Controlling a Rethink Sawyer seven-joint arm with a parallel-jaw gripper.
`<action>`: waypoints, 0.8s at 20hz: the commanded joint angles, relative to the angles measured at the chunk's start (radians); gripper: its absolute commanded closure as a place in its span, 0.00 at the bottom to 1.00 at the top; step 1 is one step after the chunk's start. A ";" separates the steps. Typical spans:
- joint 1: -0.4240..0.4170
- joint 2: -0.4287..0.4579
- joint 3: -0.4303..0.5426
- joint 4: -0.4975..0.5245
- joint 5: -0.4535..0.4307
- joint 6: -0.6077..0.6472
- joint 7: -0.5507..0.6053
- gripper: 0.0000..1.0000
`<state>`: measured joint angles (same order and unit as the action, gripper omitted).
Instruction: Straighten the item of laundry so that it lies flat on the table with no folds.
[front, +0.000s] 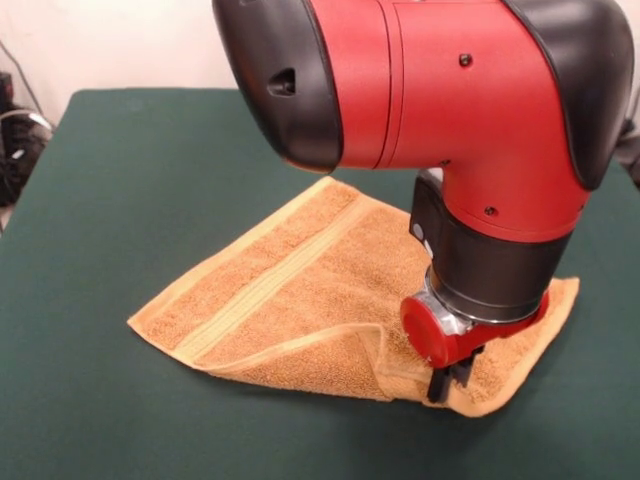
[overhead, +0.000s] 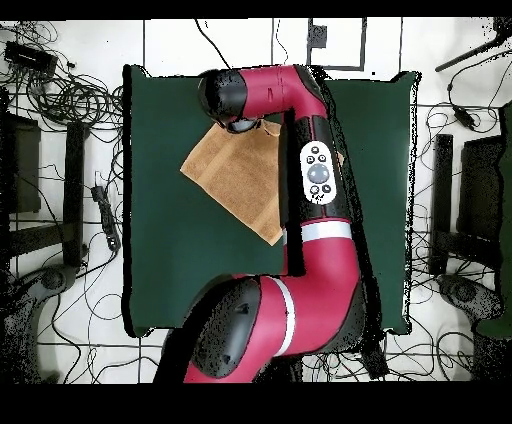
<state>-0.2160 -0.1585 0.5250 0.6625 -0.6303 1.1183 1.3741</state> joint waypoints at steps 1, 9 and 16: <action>0.045 -0.019 0.013 0.030 0.027 -0.005 0.008 1.00; 0.043 -0.025 0.005 0.047 0.032 -0.010 0.013 0.00; 0.047 -0.035 -0.001 0.055 0.031 -0.014 0.021 0.00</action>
<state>-0.2148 -0.1556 0.5232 0.6624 -0.6243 1.1181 1.3741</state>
